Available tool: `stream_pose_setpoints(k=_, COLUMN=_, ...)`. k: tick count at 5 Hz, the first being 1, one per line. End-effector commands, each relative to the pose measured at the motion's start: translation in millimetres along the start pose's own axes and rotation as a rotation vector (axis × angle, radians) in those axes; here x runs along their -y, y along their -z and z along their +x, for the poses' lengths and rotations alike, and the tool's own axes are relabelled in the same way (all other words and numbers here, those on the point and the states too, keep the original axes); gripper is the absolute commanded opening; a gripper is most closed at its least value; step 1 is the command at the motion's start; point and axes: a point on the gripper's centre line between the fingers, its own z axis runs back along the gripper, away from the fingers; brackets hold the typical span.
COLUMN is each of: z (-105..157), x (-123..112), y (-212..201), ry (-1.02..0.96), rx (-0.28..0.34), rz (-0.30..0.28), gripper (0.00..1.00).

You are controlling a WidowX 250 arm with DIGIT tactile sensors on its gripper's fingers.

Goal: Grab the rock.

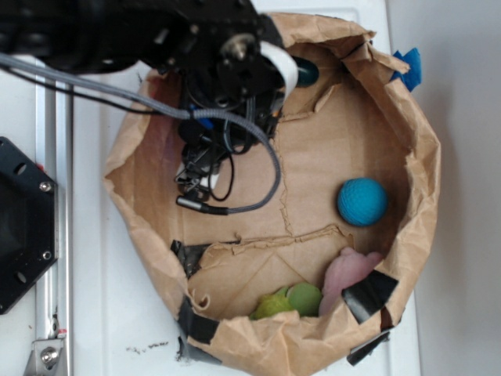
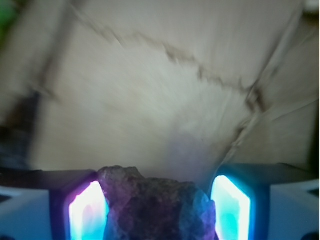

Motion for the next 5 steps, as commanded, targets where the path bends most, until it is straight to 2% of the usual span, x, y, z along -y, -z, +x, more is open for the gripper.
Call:
stream_pose_setpoints(k=1, z=51.3, x=37.1, y=-110.6, ry=-0.136, rx=0.160, rz=-0.011, gripper=0.00)
stream_pose_setpoints(k=2, z=72.9, x=35.0, y=-129.9, ry=-0.264, rx=0.232, rz=0.040, gripper=0.00)
stream_pose_setpoints(k=3, z=72.6, x=36.3, y=-134.4, ry=-0.378, rx=0.229, rz=0.055, gripper=0.00)
stream_pose_setpoints(k=5, z=58.8, x=42.6, y=-130.2, ry=-0.442, rx=0.186, rz=0.049, gripper=0.00)
